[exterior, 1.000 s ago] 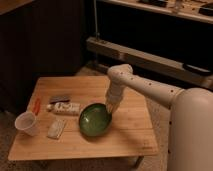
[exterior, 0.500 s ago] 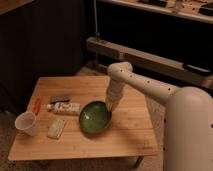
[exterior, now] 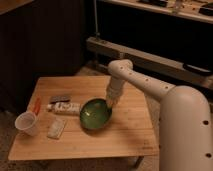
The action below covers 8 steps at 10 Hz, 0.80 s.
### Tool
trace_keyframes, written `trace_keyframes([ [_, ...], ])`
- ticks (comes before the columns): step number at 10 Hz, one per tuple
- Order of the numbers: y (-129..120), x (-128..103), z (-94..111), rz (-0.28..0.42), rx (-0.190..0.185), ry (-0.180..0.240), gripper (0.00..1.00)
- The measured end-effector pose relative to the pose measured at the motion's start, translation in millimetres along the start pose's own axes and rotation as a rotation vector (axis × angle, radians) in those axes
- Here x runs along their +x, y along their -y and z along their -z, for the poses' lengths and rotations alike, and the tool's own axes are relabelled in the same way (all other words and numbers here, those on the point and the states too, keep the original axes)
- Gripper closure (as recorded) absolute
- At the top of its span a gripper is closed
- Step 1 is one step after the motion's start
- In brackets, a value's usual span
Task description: Drag the ceramic bowl in a circle
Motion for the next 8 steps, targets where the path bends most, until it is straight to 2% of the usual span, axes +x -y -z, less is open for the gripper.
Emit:
trace_keyframes([
  [3,-12,15,3,-0.052,0.040,-0.032,1.00],
  [5,-40,33,10,-0.120,0.077,-0.053,1.00],
  [8,-66,33,10,-0.199,0.091,-0.053,1.00],
])
